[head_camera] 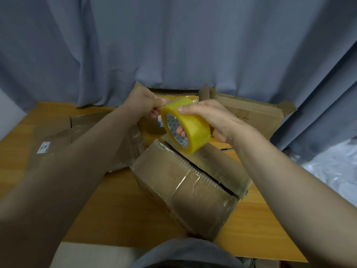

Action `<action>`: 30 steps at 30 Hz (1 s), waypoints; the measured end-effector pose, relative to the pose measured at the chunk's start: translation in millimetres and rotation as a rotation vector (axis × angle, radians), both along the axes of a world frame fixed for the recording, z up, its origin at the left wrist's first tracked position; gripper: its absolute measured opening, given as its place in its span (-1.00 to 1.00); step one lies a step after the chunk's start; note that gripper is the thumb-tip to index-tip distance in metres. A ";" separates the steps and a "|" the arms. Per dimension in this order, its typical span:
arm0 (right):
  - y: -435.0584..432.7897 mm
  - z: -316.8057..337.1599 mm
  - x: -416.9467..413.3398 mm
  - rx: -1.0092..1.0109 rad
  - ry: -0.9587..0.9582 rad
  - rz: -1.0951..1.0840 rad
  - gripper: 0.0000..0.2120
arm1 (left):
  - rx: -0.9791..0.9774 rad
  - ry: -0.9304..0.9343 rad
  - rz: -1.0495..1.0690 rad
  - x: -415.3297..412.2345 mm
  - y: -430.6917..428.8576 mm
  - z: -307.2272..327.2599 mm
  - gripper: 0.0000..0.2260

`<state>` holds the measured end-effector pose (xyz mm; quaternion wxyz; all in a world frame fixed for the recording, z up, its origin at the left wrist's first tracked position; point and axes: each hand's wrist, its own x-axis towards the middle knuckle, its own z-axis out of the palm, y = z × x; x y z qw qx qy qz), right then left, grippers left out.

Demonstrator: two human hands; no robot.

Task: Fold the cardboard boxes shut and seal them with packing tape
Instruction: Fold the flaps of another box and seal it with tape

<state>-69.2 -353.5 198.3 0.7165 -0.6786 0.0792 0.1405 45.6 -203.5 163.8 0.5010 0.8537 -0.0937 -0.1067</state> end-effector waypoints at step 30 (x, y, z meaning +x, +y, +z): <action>4.1 -55.8 5.8 -0.409 0.326 -0.108 -0.62 | 0.364 0.095 0.098 60.8 57.8 -116.2 -0.65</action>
